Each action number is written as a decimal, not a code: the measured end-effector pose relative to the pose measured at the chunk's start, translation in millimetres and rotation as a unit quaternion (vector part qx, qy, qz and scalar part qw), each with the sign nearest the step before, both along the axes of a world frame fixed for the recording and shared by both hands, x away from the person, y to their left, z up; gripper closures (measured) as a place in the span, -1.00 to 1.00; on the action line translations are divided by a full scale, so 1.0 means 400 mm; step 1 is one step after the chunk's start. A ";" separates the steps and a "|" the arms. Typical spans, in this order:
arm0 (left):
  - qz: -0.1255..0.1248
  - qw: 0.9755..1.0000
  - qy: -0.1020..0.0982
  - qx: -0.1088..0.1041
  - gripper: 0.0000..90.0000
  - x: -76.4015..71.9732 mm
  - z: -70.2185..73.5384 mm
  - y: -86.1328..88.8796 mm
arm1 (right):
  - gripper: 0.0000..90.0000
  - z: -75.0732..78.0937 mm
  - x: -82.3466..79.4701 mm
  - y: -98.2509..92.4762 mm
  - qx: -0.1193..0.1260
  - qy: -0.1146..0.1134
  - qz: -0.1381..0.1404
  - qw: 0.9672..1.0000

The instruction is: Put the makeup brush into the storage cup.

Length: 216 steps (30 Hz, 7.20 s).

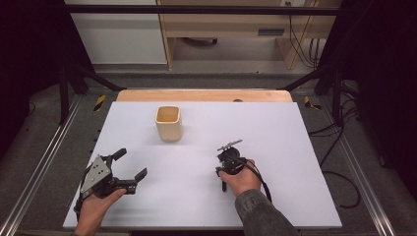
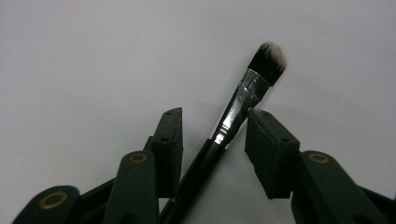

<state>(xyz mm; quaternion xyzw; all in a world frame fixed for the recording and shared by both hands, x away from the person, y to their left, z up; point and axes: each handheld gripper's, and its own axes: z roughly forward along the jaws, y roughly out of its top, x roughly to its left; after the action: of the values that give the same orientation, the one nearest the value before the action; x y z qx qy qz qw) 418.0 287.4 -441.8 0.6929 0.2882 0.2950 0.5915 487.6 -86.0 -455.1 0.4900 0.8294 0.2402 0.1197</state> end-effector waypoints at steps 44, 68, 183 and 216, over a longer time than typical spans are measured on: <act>-0.004 1.000 0.001 0.002 -0.98 0.000 -0.001 -0.006 | 0.73 -0.007 0.006 -0.007 -0.006 0.008 -0.004 1.000; -0.004 1.000 0.002 0.000 -0.98 0.000 -0.001 -0.007 | 0.76 -0.001 0.002 -0.008 -0.004 0.004 0.011 1.000; -0.039 0.999 0.029 -0.007 -0.98 -0.026 -0.002 -0.158 | 0.76 0.087 -0.035 -0.044 0.268 -0.241 0.074 0.930; -0.056 0.996 0.065 -0.002 -0.91 -0.004 -0.021 -0.272 | 0.76 0.086 -0.054 0.025 0.273 -0.264 0.096 0.920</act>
<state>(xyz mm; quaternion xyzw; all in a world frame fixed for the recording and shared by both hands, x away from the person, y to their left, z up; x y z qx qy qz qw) 416.5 178.5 -450.3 0.7243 0.2875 0.2155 0.5885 466.1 -75.9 -420.5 0.3399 0.7128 0.5888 0.1722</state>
